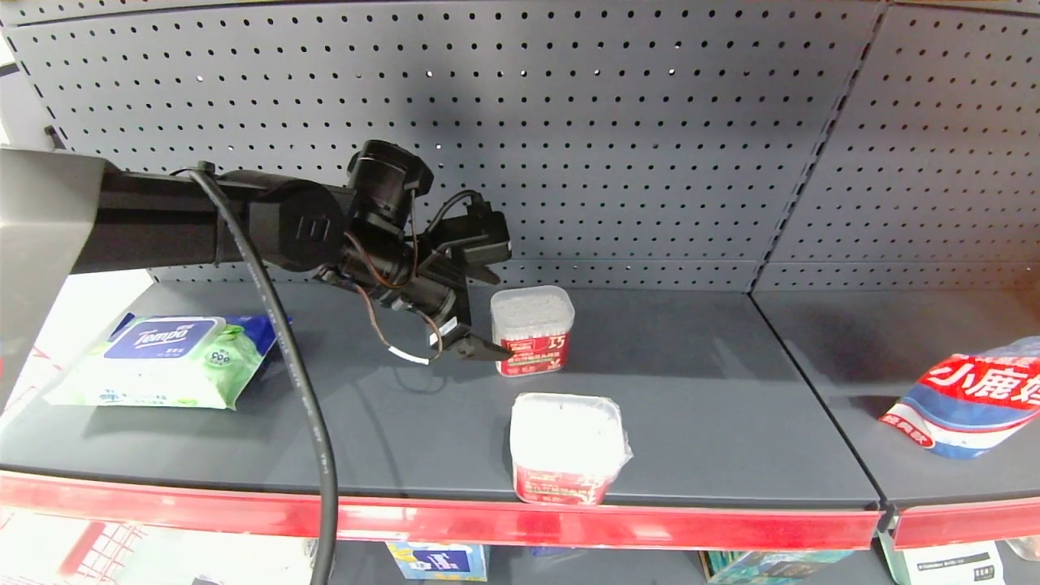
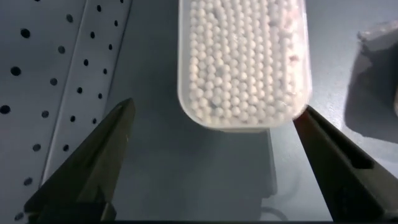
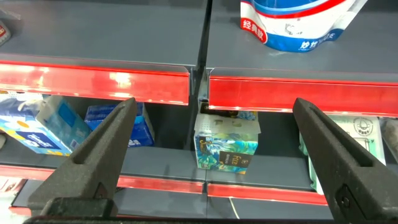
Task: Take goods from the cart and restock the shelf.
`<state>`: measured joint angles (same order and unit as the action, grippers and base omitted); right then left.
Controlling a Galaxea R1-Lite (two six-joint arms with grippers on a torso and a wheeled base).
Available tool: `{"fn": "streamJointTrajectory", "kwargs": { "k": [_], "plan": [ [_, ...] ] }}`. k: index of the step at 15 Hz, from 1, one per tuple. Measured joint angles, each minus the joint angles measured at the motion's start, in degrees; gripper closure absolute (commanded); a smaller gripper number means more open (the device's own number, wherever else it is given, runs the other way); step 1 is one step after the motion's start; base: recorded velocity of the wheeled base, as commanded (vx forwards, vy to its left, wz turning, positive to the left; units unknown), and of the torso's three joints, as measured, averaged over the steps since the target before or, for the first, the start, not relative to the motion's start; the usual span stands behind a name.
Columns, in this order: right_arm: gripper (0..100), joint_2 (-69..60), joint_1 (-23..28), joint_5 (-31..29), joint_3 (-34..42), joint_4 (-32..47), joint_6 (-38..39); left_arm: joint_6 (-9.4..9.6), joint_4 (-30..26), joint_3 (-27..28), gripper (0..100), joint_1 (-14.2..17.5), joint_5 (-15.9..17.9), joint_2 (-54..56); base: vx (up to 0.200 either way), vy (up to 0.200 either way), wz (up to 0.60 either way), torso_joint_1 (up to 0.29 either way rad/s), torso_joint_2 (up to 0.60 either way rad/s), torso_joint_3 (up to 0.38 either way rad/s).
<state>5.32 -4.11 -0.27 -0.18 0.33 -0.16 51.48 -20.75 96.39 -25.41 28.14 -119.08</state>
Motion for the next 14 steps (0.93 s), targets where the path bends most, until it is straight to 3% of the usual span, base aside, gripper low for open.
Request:
{"fn": "streamJointTrajectory", "kwargs": {
  "k": [10,14],
  "plan": [
    [0,0.00,0.00,0.00,0.00,0.00,0.00,-0.06,0.01,3.33,0,0.02,0.09,-2.65,0.000,0.000,0.00,0.000,0.00,0.000],
    [0,0.00,0.00,0.00,0.00,0.00,0.00,-0.38,-0.24,-2.07,0,1.49,0.27,0.17,0.000,0.000,0.00,0.000,0.00,0.000]
  ]
}}
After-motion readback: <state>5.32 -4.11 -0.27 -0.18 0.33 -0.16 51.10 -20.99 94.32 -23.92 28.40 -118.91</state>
